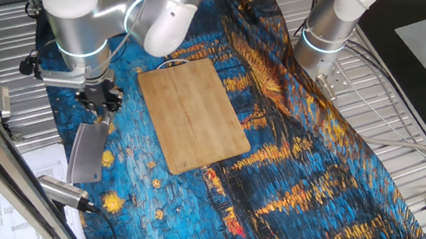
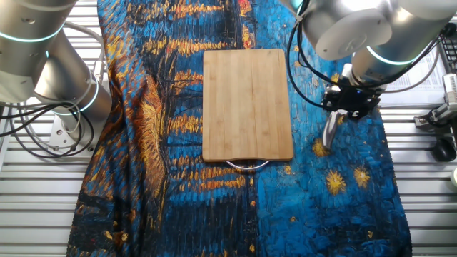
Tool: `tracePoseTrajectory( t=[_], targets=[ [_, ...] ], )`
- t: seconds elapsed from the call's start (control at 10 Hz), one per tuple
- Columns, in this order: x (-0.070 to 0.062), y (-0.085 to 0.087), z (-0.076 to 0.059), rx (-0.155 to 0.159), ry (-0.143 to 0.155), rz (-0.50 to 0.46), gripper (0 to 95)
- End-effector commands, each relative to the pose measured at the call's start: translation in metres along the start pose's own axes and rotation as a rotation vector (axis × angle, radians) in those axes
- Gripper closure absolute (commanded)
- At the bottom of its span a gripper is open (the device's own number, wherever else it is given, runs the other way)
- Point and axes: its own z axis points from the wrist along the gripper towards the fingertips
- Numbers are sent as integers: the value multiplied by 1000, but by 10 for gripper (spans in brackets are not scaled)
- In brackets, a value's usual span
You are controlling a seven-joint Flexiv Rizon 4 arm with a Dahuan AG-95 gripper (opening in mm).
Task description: Put the knife on the cutting board
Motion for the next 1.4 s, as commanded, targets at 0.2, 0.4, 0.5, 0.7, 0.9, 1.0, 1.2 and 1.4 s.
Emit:
tracePoseTrajectory(
  t=[0.2, 0.4, 0.5, 0.7, 0.9, 1.0, 1.2, 1.4],
  targets=[
    [-4, 0, 2, 2, 6, 0, 570],
    [-4, 0, 5, 5, 13, 1, 570],
    [-4, 1, 8, 6, 14, -1, 570],
    [-4, 1, 11, 7, 12, 6, 570],
    [-4, 1, 11, 7, 12, 0, 570],
    [-4, 1, 12, 7, 12, -4, 570],
    [-5, 1, 14, 9, 11, -4, 570],
    [-5, 1, 17, 11, 12, -1, 570]
  ],
)
